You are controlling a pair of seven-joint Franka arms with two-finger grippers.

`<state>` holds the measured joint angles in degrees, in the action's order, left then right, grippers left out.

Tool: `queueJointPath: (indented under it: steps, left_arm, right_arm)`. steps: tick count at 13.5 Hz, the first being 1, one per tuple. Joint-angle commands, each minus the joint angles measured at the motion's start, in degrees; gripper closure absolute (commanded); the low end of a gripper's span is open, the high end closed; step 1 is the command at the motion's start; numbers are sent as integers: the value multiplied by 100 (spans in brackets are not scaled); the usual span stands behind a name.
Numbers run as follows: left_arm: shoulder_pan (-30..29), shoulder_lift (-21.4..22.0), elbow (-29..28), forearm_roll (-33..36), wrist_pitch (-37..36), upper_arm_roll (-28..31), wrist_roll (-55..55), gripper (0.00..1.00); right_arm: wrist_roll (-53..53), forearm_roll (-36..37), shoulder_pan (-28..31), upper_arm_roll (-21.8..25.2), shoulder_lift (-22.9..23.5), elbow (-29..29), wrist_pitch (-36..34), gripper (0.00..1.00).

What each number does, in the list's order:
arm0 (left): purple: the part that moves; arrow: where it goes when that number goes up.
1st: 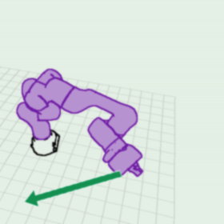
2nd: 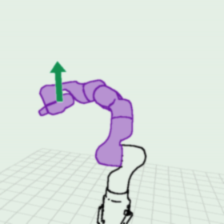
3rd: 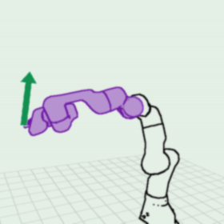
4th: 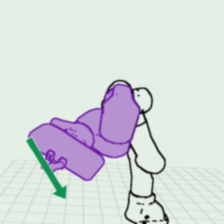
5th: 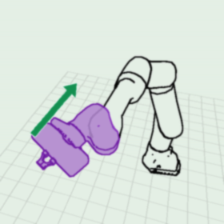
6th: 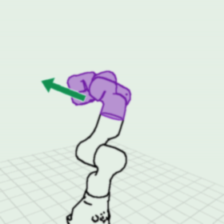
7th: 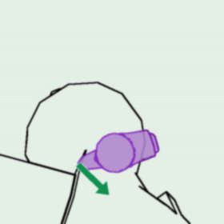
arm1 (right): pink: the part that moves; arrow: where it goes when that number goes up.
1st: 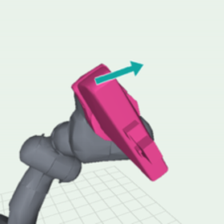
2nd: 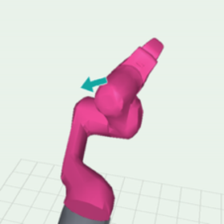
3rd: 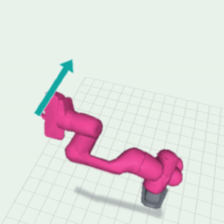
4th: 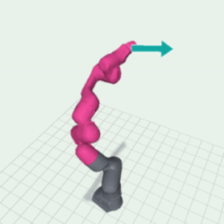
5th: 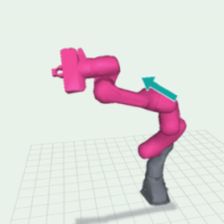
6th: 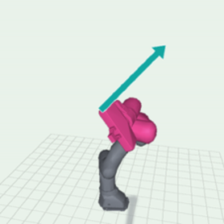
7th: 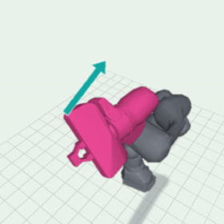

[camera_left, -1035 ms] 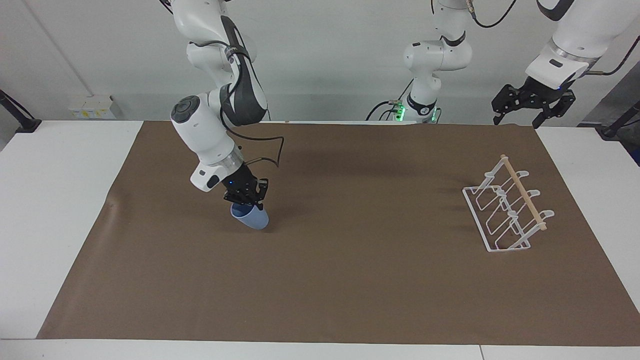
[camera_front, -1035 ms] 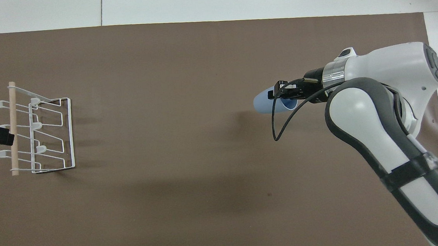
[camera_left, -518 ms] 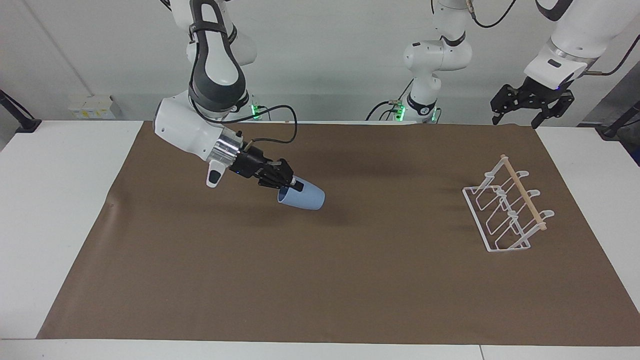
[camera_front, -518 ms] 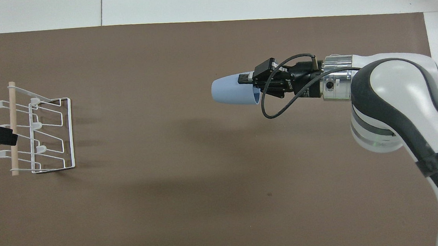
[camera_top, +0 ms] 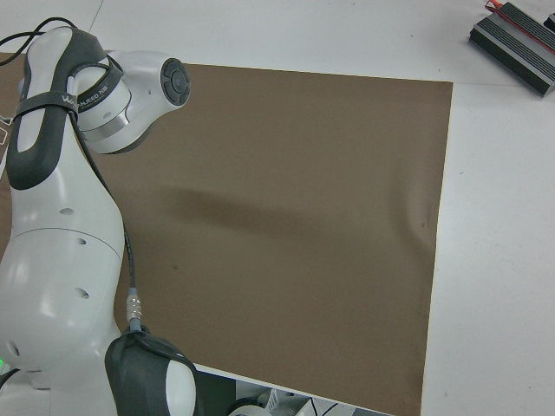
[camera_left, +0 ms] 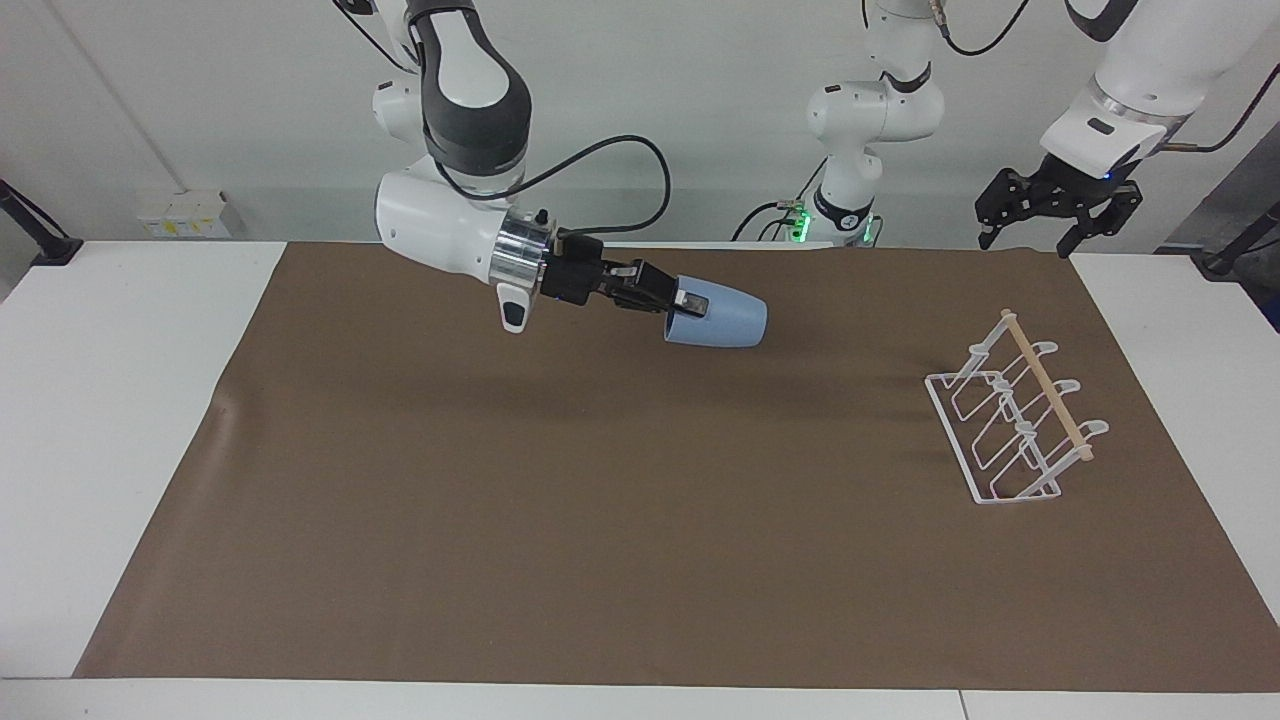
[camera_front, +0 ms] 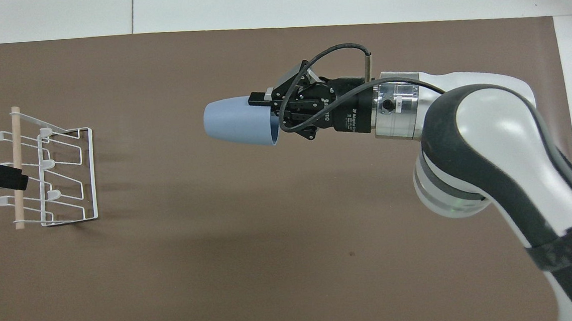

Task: Hang cup on cup holder
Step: 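Lift the blue cup and carry it toward the rack with the right gripper, then hold the cup out while the left gripper reaches to grasp it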

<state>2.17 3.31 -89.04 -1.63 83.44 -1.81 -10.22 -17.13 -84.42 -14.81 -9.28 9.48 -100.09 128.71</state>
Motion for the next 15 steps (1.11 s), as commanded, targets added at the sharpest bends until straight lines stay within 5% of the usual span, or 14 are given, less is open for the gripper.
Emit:
queueJointPath:
  steps: [1,11,15]
  left_arm:
    - [143,161,-245,-381,163,49,-722,0]
    - [767,196,-648,-584,1279,-21,-5304,0]
    - [802,-286,-413,-1200,1245,-21,-6525,0]
  right_arm:
    - [-588,-75,-442,-31,37,199,582,100]
    - [-1232,-57,-1042,-31,72,218,1490,100]
    - [-1223,101,-1024,-31,81,218,1420,100]
